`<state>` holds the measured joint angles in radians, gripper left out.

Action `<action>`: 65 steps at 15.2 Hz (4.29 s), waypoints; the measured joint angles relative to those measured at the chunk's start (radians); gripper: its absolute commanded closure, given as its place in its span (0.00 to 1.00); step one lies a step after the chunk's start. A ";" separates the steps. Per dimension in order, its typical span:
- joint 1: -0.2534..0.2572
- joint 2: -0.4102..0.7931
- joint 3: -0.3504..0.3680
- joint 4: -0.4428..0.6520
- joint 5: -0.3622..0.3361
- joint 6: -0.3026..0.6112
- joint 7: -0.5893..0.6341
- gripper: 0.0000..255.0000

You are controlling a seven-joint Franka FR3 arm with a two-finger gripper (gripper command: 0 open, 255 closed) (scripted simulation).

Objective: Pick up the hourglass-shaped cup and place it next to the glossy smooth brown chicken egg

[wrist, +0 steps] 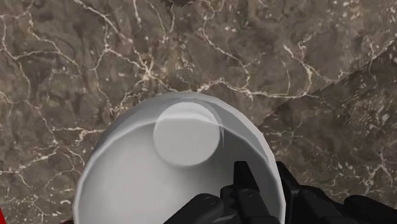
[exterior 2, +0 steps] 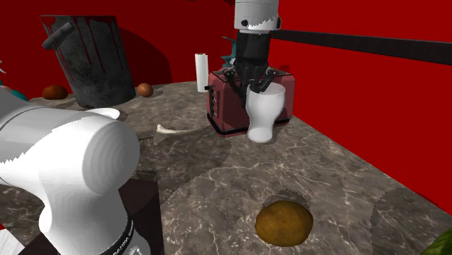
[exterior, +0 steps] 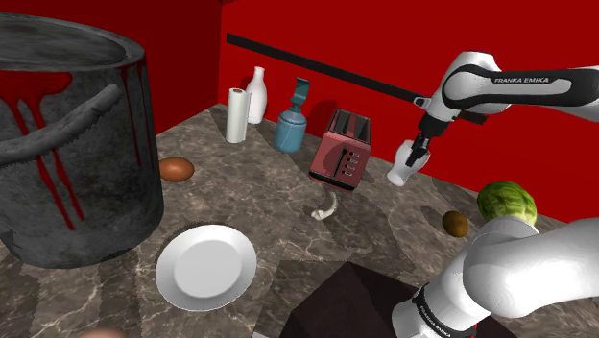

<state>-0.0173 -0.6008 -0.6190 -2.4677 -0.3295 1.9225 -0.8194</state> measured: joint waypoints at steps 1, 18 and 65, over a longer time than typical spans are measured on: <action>-0.001 -0.006 0.005 0.009 0.001 -0.016 0.000 1.00; 0.014 -0.022 0.070 0.220 0.045 -0.244 -0.004 1.00; 0.329 0.567 0.656 0.801 0.360 -0.281 0.772 1.00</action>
<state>0.3120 -0.0341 0.0373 -1.6667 0.0301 1.6411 -0.0476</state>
